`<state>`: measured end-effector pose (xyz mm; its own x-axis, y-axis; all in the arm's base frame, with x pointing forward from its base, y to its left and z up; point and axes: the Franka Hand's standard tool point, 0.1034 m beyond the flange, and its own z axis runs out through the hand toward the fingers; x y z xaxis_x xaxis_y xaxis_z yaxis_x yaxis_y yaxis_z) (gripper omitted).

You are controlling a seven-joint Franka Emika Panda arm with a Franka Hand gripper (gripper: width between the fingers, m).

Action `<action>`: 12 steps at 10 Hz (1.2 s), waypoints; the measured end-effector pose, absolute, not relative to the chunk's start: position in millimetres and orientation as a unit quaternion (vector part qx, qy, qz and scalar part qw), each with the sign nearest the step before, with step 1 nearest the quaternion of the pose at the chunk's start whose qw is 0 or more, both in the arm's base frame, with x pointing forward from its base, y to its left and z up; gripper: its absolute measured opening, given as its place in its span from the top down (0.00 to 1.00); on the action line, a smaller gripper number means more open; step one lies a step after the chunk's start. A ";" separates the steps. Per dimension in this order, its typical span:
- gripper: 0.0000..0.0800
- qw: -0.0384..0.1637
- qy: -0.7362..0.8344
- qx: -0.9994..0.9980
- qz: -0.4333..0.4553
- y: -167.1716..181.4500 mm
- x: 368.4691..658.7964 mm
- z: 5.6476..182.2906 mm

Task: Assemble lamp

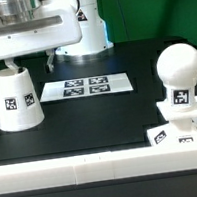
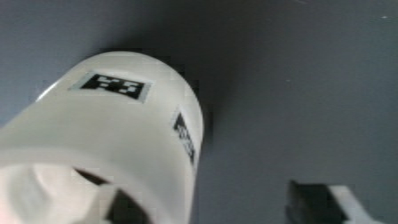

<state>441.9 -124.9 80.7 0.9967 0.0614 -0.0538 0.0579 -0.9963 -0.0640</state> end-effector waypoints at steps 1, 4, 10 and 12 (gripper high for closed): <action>0.73 0.031 -0.030 -0.999 0.028 -124.4 441.8 80.3; 0.94 0.033 -0.034 -0.998 0.028 -118.5 443.7 81.0; 0.94 0.053 0.008 -0.998 0.035 -58.9 478.7 105.9; 0.94 0.064 0.049 -0.996 0.039 -20.9 513.6 138.5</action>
Offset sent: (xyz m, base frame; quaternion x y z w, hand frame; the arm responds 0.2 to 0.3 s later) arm 0.0046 0.0169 0.0038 0.0203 -0.0013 0.0067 0.9998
